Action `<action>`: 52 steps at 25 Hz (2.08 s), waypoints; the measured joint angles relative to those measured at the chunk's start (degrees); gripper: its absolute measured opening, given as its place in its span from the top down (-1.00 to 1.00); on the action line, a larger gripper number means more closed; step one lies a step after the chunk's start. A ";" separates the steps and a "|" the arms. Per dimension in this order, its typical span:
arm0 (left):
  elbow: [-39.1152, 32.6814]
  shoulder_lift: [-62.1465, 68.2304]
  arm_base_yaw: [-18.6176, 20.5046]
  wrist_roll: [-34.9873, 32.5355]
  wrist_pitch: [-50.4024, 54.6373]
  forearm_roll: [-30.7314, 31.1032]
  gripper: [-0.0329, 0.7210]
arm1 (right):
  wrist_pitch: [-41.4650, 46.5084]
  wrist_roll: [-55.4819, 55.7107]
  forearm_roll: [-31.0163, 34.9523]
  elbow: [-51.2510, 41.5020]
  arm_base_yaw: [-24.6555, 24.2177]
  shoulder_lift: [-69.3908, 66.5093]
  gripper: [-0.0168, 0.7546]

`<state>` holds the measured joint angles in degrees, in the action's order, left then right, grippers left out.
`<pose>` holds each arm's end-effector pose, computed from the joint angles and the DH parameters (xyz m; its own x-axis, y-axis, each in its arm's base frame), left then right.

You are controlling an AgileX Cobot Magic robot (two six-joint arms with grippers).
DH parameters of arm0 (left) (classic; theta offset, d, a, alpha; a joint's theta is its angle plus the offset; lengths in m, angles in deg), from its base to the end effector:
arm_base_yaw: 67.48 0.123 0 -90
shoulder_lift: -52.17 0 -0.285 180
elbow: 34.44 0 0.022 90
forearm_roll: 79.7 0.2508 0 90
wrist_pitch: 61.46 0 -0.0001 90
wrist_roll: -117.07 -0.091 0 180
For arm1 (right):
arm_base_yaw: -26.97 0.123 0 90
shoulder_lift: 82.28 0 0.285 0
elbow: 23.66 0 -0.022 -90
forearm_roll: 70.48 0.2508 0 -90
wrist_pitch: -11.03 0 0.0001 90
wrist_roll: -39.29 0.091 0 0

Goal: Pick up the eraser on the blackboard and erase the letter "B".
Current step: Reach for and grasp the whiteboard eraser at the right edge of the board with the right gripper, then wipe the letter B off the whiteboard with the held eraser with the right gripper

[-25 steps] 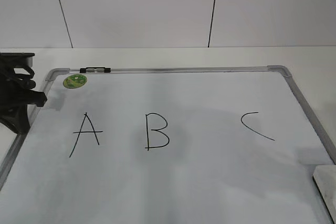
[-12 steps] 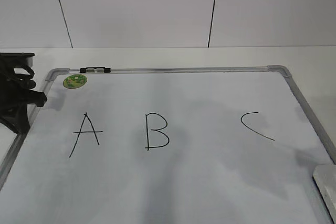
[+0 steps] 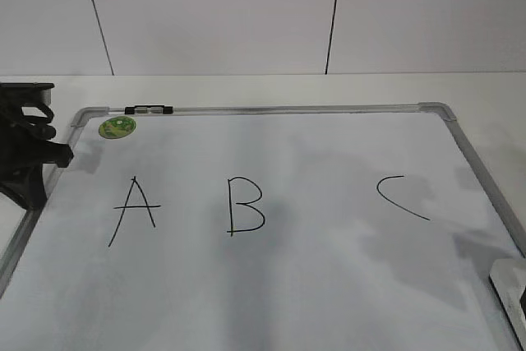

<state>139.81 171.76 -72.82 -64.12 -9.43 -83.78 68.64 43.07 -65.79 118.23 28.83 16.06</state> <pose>0.3602 -0.0388 0.1529 -0.9965 0.0700 -0.0458 0.0726 0.9957 -0.0571 0.1912 0.0125 0.2089 -0.9962 0.0771 -0.0394 0.0741 0.9945 0.0737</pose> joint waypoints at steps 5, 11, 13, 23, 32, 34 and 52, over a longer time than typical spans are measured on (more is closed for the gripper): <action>0.00 0.00 0.00 0.00 0.00 0.00 0.84 | -2.16 0.00 0.00 0.11 0.10 -3.39 -0.75; 0.00 0.00 0.00 0.00 0.00 0.00 0.84 | -3.11 0.00 0.10 0.11 0.10 -6.94 -0.75; 0.00 0.00 0.00 0.00 0.00 0.00 0.84 | -3.74 0.00 0.08 0.11 0.10 -7.67 -0.75; 0.00 0.00 0.00 0.00 0.04 0.00 0.84 | -4.44 -0.04 0.34 0.11 0.10 -10.34 -0.74; 0.00 0.00 0.00 0.00 0.04 0.00 0.84 | -4.31 -0.15 0.89 0.11 0.10 -11.26 -0.58; 0.00 0.00 0.00 0.00 0.04 0.00 0.84 | -4.31 -0.29 0.89 0.11 0.10 -11.26 -0.52; 0.00 0.00 0.00 0.00 0.04 0.00 0.84 | 1.32 -0.43 -0.42 4.75 0.10 -11.42 -0.45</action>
<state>139.81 171.76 -72.82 -64.12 -9.39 -83.78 69.96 42.64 -66.21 122.98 28.92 4.65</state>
